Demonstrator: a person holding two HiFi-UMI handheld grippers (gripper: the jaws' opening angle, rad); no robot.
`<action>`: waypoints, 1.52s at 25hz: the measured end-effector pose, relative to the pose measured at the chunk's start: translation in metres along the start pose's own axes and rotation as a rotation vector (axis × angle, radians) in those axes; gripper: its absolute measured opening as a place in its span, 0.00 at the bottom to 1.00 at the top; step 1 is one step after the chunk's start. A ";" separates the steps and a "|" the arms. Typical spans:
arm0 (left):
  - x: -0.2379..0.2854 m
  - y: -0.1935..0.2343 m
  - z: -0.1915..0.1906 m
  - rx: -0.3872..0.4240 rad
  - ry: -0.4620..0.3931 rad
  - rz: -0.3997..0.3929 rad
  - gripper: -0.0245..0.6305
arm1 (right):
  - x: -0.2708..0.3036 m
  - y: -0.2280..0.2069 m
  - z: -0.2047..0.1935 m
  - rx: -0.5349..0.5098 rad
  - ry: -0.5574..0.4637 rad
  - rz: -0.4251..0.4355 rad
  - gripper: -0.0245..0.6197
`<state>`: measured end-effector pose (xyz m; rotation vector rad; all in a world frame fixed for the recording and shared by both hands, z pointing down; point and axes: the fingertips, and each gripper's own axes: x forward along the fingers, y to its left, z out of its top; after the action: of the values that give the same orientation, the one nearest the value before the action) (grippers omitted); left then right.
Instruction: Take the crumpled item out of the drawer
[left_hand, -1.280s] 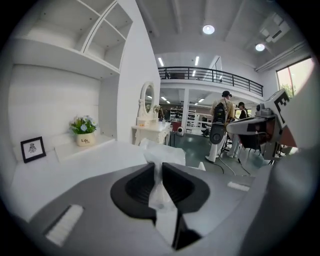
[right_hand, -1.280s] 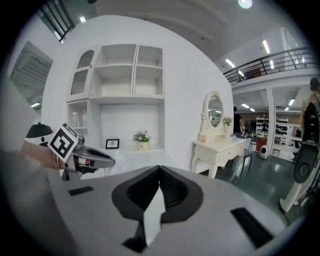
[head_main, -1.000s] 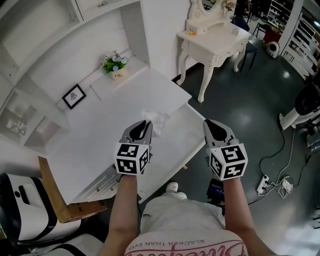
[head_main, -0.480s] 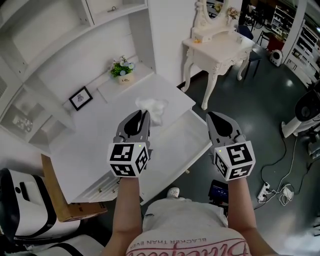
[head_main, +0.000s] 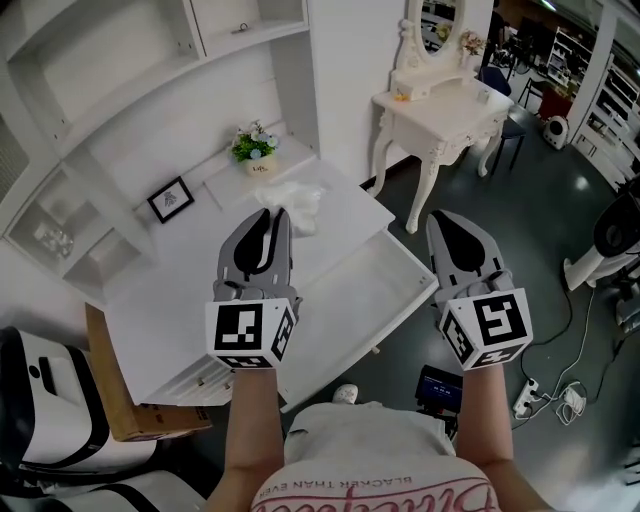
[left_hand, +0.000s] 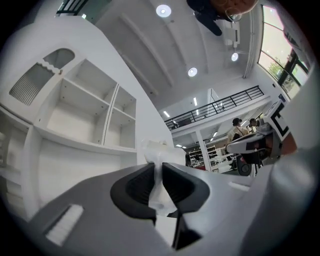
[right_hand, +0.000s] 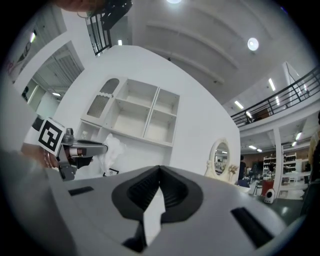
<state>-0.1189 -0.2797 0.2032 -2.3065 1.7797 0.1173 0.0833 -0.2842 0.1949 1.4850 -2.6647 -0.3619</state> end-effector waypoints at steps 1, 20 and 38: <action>-0.002 0.000 0.007 0.016 -0.021 0.003 0.13 | -0.001 0.000 0.005 -0.003 -0.012 0.000 0.05; -0.015 0.008 0.047 0.099 -0.112 0.045 0.13 | 0.007 0.004 0.034 -0.024 -0.069 0.006 0.05; -0.008 0.001 0.044 0.085 -0.107 0.034 0.13 | 0.006 -0.003 0.028 -0.014 -0.063 0.005 0.05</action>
<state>-0.1190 -0.2626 0.1616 -2.1699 1.7373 0.1645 0.0779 -0.2859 0.1670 1.4869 -2.7076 -0.4340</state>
